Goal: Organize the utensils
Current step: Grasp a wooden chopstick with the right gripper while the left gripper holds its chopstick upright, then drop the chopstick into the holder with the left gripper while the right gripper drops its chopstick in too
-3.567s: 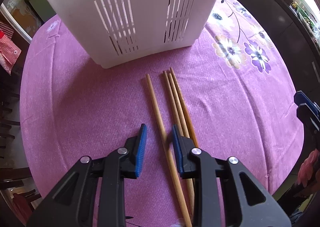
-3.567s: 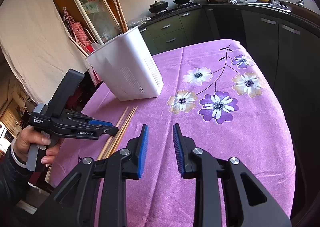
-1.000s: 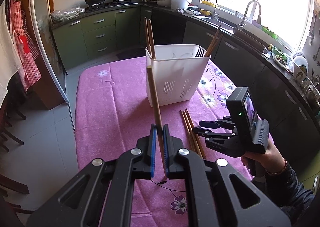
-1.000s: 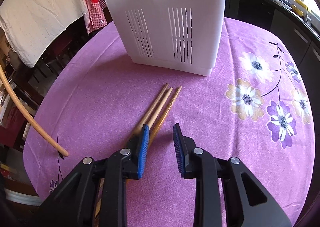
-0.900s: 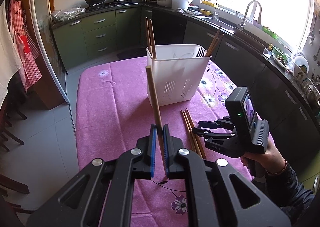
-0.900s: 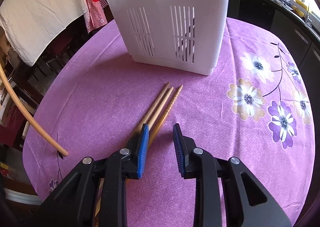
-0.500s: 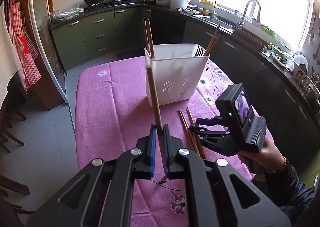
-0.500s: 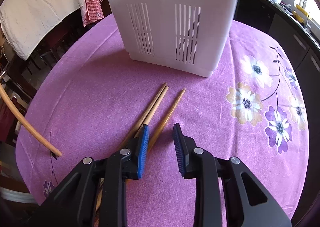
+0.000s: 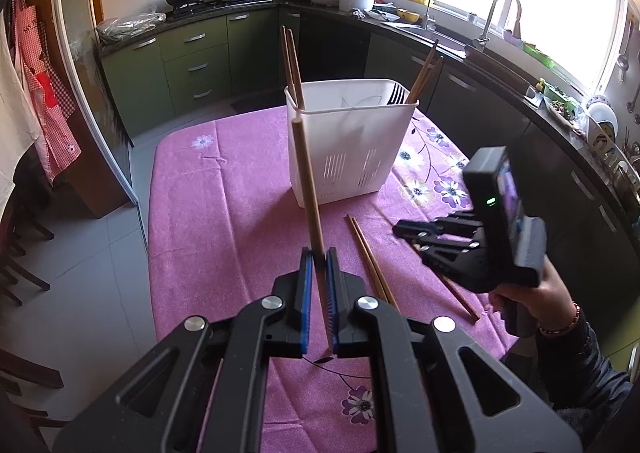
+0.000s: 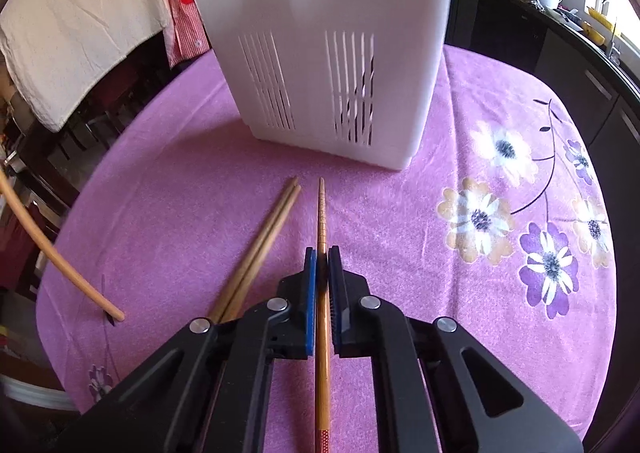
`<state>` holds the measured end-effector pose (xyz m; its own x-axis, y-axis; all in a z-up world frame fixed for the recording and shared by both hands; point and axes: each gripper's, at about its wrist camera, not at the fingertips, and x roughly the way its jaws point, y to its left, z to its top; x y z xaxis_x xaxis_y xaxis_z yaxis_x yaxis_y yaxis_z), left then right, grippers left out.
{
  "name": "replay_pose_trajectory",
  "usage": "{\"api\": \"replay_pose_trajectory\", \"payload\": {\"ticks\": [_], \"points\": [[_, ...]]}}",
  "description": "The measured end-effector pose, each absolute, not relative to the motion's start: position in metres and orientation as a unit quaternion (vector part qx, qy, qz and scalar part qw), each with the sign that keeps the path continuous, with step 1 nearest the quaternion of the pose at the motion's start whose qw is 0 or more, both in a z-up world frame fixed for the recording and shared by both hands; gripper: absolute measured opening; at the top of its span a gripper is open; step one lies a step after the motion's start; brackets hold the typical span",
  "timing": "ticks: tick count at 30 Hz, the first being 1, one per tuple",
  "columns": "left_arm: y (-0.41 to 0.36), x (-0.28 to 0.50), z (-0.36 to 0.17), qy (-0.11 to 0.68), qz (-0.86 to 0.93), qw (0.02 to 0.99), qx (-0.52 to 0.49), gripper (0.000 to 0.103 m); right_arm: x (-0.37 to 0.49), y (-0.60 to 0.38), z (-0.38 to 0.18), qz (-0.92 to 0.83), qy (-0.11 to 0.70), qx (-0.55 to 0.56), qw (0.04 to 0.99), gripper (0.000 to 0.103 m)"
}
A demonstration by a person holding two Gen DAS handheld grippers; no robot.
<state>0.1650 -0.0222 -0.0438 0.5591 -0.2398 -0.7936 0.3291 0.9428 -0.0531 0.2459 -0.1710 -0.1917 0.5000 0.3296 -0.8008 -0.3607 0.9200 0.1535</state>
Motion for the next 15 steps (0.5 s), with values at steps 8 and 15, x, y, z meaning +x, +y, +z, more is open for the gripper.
{"api": "replay_pose_trajectory", "payload": {"ticks": [8, 15], "points": [[-0.025, 0.165, -0.044, 0.442, -0.161, 0.881, 0.057, 0.007, 0.199, -0.208, -0.111, 0.217, 0.354, 0.024, 0.910, 0.007], [-0.029, 0.161, -0.043, 0.440, -0.161, 0.881, 0.062, 0.007, 0.157, -0.228, -0.075, 0.222, 0.303, 0.021, 0.926, 0.007]]}}
